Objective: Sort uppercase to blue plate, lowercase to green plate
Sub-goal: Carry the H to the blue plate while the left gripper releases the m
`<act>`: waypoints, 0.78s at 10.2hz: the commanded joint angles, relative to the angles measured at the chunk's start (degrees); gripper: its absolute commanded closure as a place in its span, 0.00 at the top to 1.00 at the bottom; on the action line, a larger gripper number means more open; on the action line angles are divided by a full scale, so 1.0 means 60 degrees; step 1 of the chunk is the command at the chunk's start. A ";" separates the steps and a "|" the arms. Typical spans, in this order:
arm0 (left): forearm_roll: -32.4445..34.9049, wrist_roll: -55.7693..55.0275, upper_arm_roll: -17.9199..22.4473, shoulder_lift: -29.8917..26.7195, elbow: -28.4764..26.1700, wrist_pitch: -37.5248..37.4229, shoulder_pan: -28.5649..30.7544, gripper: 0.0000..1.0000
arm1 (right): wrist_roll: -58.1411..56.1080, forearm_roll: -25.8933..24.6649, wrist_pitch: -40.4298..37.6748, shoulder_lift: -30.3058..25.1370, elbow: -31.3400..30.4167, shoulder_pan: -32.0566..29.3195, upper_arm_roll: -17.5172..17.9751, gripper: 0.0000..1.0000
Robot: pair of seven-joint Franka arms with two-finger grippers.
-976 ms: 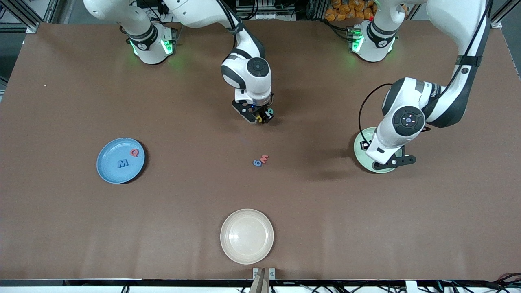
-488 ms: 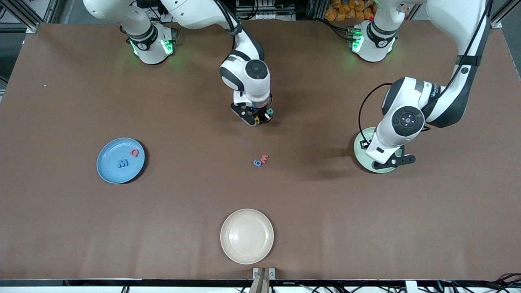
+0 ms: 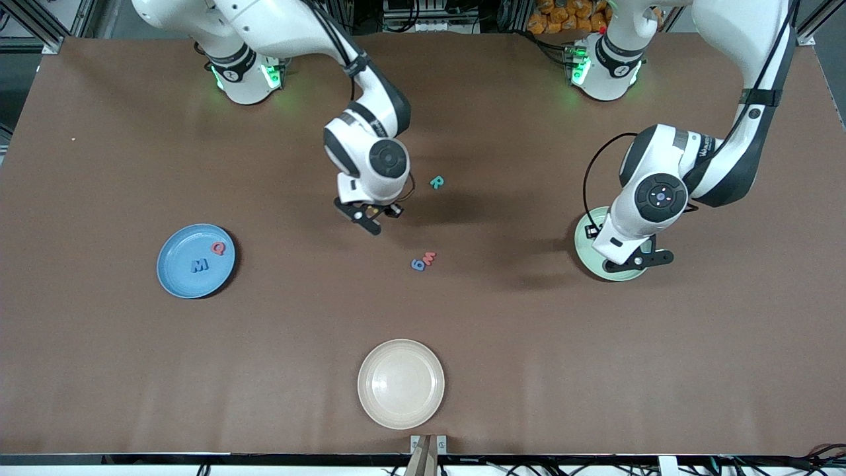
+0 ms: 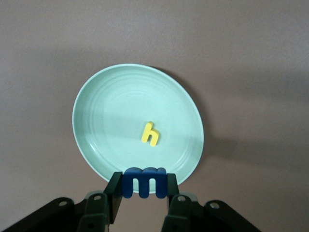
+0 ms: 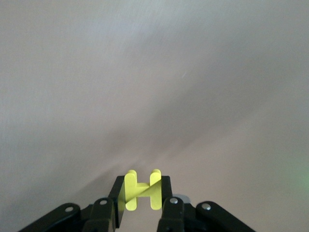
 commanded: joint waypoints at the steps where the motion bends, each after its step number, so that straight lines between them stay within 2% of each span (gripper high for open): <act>1: -0.0164 0.0567 -0.0049 -0.0232 -0.0122 -0.0284 0.0108 0.00 | -0.2389 0.1071 -0.2064 -0.0354 0.0999 -0.1437 0.0109 0.00; 4: -0.0149 0.1020 -0.0034 -0.0189 -0.0093 -0.0400 0.0122 0.00 | -0.5377 0.1091 -0.3081 -0.0589 0.1018 -0.3019 0.0064 0.00; 8: -0.0061 0.1901 -0.0005 -0.0072 -0.0049 -0.0884 0.0239 0.00 | -0.8530 0.1003 -0.3084 -0.0327 0.0886 -0.5216 0.0035 0.00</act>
